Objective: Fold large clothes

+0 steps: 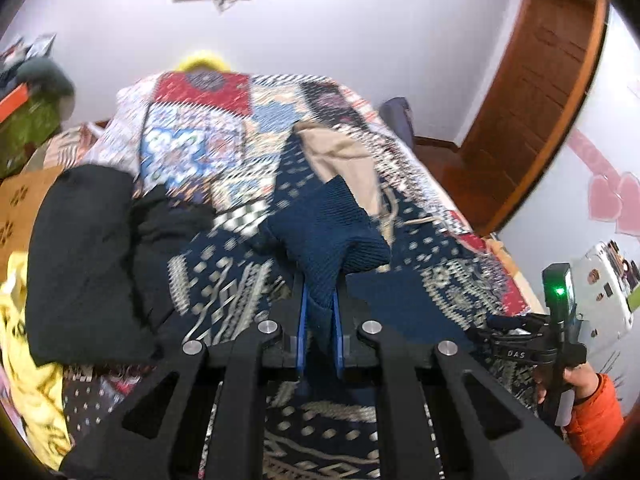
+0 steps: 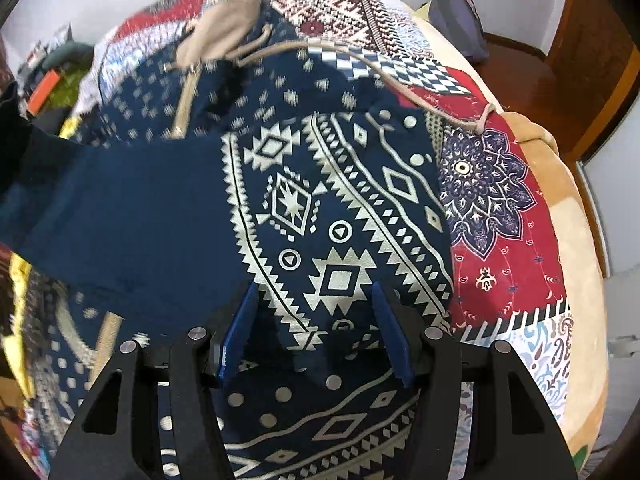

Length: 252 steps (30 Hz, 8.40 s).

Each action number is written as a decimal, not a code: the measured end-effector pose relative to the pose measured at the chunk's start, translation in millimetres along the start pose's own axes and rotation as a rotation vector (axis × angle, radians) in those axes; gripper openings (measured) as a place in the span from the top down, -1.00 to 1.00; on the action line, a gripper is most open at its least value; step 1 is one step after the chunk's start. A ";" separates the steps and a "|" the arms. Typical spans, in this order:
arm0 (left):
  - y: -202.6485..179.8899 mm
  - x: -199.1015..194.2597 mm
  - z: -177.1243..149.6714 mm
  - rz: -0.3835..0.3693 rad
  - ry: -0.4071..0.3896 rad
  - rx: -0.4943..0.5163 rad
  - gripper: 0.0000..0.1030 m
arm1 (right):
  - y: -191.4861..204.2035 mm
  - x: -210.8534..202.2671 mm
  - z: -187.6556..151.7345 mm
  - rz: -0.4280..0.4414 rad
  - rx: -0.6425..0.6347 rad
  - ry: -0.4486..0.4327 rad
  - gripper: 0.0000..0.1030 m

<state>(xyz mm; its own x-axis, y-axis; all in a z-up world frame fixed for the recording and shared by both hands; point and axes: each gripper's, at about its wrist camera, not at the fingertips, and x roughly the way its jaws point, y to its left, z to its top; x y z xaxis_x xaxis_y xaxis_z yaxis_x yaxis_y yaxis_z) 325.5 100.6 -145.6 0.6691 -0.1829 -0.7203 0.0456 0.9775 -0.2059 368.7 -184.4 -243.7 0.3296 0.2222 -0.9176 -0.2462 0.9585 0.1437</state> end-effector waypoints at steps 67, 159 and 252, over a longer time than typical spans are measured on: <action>-9.6 209.7 112.9 0.121 0.227 0.011 -0.40 | 55.5 33.6 200.3 0.024 -0.033 -0.142 -0.15; -11.5 156.8 44.6 0.006 0.224 0.050 -0.01 | 43.8 24.6 115.8 0.181 -0.057 -0.053 0.14; -72.4 13.0 -121.4 0.016 0.245 0.242 -0.23 | 64.4 -58.9 -71.3 0.201 -0.137 0.011 0.11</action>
<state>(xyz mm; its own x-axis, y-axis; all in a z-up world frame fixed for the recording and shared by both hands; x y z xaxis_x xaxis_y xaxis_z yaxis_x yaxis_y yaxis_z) 240.7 14.7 -220.5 0.4741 -0.1581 -0.8661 0.2307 0.9717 -0.0510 268.5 -148.5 -206.9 0.2517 0.4037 -0.8796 -0.4273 0.8618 0.2733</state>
